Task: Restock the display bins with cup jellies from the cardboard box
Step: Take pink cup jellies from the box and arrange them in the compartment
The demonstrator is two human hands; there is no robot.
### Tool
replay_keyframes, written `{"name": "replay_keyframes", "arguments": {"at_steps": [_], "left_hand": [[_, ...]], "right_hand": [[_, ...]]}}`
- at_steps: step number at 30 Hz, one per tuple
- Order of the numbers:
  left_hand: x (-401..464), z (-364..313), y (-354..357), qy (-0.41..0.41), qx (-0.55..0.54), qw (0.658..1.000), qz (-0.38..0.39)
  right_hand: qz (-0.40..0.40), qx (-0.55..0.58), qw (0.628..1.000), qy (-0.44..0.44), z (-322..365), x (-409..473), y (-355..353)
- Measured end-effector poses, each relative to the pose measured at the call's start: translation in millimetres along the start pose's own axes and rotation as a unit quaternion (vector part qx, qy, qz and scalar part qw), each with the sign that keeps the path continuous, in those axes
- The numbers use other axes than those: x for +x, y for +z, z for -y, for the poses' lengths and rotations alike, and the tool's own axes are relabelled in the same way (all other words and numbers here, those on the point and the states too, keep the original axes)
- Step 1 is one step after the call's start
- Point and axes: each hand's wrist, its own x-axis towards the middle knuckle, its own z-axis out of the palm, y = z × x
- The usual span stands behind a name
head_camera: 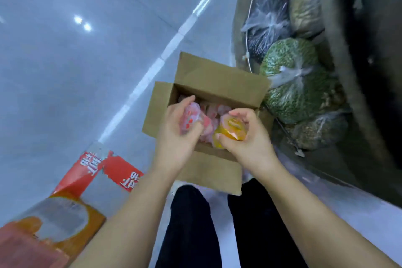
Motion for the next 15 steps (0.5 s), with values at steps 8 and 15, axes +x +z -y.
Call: {"name": "replay_keyframes", "arguments": {"at_steps": [8, 15], "left_hand": [[-141.8, -242.7, -68.2, 0.162, -0.072, 0.983, 0.047], [-208.5, -387.4, -10.3, 0.305, -0.071, 0.940, 0.135]], "right_hand": [[-0.095, 0.166, 0.974, -0.122, 174.6, -180.7, -147.3], [-0.249, 0.103, 0.938, -0.219, 224.4, -269.5, -293.8]]}}
